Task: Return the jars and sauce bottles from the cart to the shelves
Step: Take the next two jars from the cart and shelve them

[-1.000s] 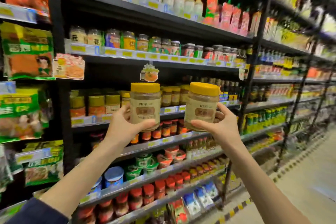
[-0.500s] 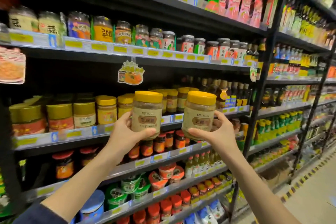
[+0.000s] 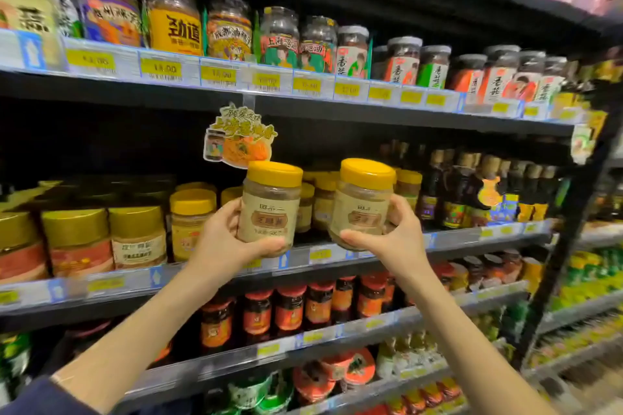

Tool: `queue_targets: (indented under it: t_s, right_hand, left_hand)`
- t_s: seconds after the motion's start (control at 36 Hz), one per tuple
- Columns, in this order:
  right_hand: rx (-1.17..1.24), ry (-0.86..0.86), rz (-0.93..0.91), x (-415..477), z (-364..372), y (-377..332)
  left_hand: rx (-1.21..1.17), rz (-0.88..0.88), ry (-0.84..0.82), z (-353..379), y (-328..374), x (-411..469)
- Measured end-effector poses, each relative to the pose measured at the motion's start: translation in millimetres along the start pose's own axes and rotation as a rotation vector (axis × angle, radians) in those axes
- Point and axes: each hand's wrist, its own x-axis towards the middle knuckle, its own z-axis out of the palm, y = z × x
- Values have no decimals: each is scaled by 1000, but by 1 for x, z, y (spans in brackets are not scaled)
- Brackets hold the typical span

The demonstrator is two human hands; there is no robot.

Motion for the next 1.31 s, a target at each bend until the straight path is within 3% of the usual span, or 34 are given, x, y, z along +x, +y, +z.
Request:
queue_targets:
  t_s: [0.42,0.94,1.31]
  right_hand:
    - [32,-268,25,81,75,56]
    - [-174,-632,132,105,124,81]
    - [-274,-686,111,110,134,83]
  left_hand:
    - [125,-96,189,-26,-23,8]
    - [162,-157,279,-28,-26,-3]
    - [170,-168,278,-24,-32,-1]
